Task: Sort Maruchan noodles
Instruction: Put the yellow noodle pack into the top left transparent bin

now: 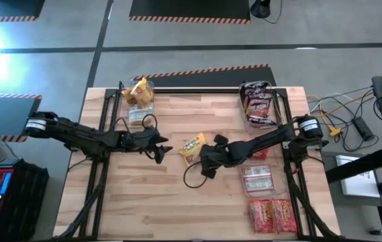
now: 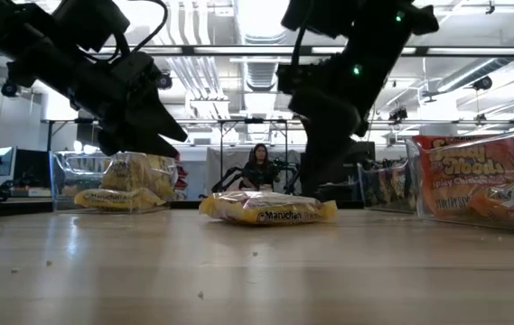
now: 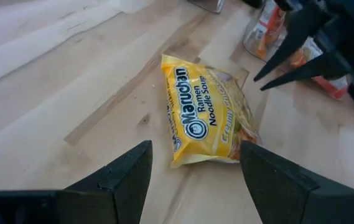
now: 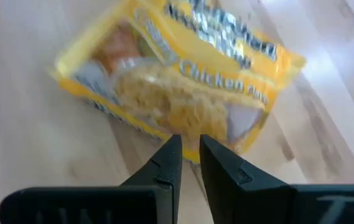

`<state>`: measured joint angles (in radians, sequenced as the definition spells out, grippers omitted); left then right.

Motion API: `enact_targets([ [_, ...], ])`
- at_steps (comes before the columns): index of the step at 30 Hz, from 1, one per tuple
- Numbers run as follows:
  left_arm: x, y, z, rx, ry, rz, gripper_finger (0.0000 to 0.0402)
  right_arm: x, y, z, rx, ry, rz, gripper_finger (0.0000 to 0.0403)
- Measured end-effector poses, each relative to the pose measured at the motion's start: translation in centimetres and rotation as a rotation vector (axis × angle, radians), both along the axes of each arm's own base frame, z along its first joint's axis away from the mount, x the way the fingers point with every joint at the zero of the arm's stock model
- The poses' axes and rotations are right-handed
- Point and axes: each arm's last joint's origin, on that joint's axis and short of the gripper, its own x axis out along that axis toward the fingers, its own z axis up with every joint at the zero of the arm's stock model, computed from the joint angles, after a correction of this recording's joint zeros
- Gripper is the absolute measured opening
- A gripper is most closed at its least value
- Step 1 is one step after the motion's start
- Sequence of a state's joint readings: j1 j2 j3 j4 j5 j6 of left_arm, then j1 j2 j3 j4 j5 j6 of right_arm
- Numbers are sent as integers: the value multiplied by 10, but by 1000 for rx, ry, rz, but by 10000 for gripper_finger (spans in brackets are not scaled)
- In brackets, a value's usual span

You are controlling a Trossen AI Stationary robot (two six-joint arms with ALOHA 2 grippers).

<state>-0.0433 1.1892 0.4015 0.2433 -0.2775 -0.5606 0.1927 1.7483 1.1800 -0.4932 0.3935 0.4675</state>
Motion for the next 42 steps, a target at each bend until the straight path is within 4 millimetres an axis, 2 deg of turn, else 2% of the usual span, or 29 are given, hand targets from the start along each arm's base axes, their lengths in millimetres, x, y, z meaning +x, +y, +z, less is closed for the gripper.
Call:
enact_targets([
  [2,0,0,0,0,-1,0,224,1,-1,0,1,-13,-5,47],
  [12,2,-5,4,-9,-56,-20,224,-7,-23,-37,-77,83,-59,47],
  [21,2,-17,2,-103,-84,-23,224,-20,-31,-58,-81,38,-81,47],
  [26,6,-18,-14,-236,-94,52,224,-19,-31,-63,-87,-27,-49,46],
  [32,21,-22,-39,-424,-105,131,224,-19,-31,-65,-89,-39,-28,46],
  [42,35,-21,-65,-588,-234,305,224,-18,-31,-65,-108,-25,15,46],
])
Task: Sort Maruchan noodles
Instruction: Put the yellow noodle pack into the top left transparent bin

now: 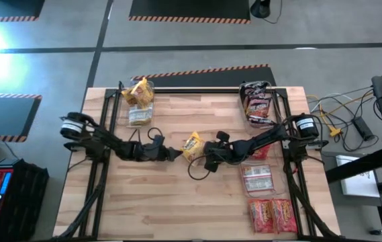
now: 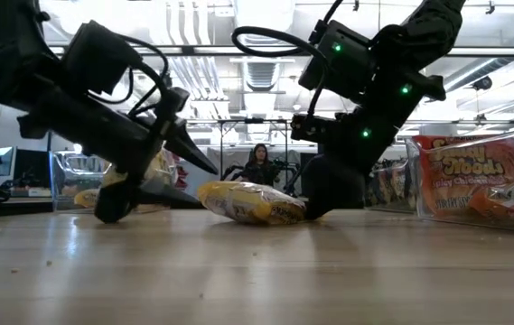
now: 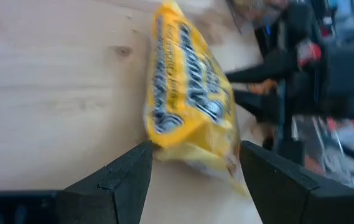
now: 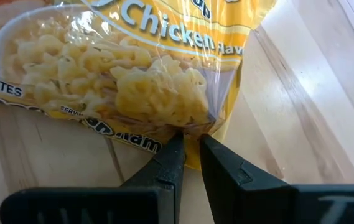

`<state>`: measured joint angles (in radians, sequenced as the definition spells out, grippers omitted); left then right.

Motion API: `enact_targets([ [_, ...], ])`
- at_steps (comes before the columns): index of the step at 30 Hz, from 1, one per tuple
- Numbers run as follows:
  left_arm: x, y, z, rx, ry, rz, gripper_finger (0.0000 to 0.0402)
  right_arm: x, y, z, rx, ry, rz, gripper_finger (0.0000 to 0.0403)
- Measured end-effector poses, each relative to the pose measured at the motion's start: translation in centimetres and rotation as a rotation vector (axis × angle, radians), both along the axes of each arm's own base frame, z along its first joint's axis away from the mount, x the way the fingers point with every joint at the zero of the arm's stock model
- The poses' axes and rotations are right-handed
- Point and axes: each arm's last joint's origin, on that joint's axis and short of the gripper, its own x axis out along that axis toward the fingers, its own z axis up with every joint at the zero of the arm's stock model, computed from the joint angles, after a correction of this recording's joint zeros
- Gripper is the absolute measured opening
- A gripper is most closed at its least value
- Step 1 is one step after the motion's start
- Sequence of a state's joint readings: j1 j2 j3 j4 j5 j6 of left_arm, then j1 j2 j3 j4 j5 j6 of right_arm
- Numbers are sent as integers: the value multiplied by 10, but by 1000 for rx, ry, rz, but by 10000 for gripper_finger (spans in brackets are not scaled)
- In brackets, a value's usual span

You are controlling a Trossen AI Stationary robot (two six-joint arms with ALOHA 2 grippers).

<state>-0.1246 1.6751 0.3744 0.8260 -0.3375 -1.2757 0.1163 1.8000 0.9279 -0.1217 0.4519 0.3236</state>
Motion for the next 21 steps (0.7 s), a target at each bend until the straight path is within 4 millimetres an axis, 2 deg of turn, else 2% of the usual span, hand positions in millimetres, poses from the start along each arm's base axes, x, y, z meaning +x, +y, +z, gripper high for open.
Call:
enact_targets([
  [8,3,5,-8,-45,-32,93,224,2,0,0,-13,-3,40,46],
  [21,10,8,-6,-49,-21,64,224,10,-2,4,-32,-70,107,46],
])
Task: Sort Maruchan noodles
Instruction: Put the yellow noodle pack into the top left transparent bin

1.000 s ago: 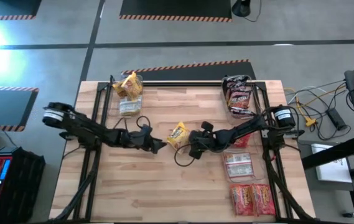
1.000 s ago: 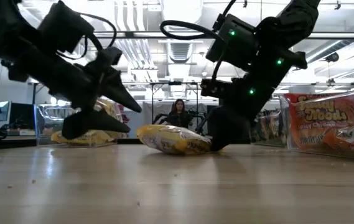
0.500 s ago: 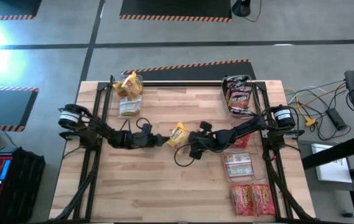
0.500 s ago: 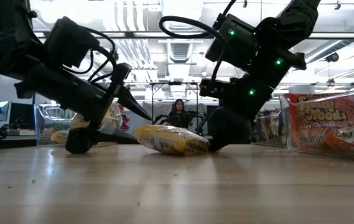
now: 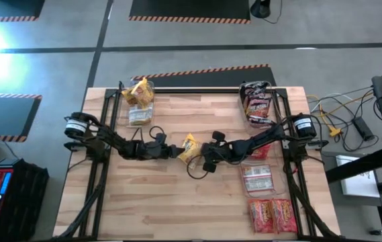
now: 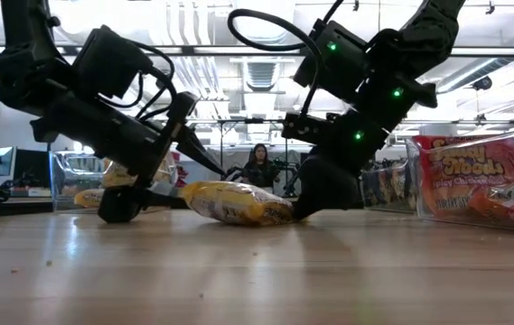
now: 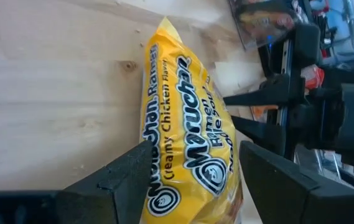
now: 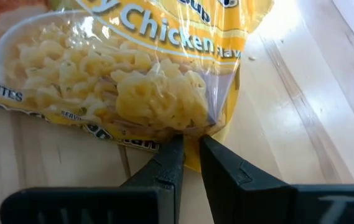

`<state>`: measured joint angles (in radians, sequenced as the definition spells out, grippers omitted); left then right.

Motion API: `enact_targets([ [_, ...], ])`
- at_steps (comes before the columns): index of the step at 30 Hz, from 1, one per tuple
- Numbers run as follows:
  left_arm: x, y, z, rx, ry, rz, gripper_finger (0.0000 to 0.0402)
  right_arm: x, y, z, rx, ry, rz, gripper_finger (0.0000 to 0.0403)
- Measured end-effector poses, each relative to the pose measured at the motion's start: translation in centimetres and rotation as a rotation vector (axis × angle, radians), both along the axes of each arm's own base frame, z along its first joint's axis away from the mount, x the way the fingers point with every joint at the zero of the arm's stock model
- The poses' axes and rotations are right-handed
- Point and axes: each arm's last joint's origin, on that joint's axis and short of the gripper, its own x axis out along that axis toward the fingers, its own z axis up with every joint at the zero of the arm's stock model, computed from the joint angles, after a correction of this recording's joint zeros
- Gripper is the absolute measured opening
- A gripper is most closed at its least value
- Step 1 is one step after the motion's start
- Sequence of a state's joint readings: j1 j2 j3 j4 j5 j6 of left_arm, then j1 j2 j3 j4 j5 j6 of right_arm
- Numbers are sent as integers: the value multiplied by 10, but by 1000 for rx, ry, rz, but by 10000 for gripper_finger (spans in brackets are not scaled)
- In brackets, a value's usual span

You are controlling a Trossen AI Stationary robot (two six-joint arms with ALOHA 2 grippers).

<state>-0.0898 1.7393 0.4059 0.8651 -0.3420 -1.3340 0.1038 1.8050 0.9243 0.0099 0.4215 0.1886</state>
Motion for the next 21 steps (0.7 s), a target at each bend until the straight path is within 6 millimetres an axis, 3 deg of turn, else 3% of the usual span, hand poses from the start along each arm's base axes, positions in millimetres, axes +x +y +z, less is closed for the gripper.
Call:
enact_targets([
  [21,12,-4,4,-73,27,-135,224,6,-7,3,-11,-71,-16,18],
])
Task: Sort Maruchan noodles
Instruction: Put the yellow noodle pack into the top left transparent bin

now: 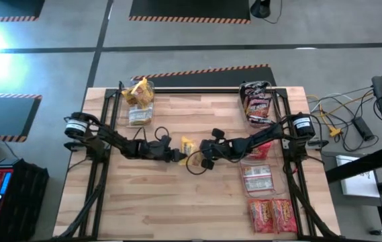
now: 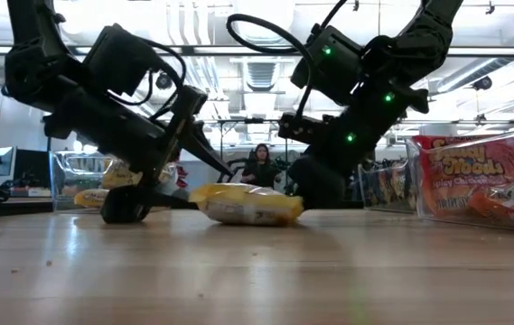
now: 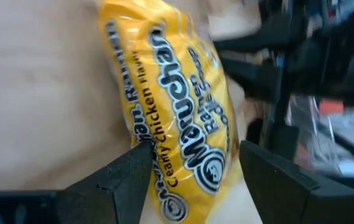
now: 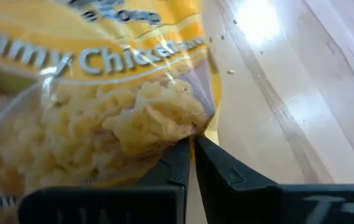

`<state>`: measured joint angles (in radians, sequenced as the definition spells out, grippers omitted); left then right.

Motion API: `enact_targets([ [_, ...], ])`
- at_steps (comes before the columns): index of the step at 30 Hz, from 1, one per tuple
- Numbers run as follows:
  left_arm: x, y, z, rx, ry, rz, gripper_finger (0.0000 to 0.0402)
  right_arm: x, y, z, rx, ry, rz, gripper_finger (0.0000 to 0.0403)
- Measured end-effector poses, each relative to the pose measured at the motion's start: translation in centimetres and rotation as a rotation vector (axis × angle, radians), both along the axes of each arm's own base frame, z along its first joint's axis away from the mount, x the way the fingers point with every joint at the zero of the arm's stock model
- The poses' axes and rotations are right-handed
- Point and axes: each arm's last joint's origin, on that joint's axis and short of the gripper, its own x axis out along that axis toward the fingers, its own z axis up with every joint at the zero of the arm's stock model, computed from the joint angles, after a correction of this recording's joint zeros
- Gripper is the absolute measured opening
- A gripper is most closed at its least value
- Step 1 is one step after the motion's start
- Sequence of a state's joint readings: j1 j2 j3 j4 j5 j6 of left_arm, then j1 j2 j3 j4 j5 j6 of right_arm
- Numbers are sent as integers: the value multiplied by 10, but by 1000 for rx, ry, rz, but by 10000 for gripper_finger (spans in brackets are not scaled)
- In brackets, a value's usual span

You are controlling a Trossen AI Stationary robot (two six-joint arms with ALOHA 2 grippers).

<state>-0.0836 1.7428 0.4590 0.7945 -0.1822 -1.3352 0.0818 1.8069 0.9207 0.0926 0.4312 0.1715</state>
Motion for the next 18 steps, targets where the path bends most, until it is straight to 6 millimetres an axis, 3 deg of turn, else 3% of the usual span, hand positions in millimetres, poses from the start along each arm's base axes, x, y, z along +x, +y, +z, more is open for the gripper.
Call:
enact_targets([
  [11,-4,1,-2,8,34,-69,224,2,-8,-23,-3,14,-41,17],
  [18,-7,2,-3,54,54,-80,224,-8,-3,7,24,24,8,17],
])
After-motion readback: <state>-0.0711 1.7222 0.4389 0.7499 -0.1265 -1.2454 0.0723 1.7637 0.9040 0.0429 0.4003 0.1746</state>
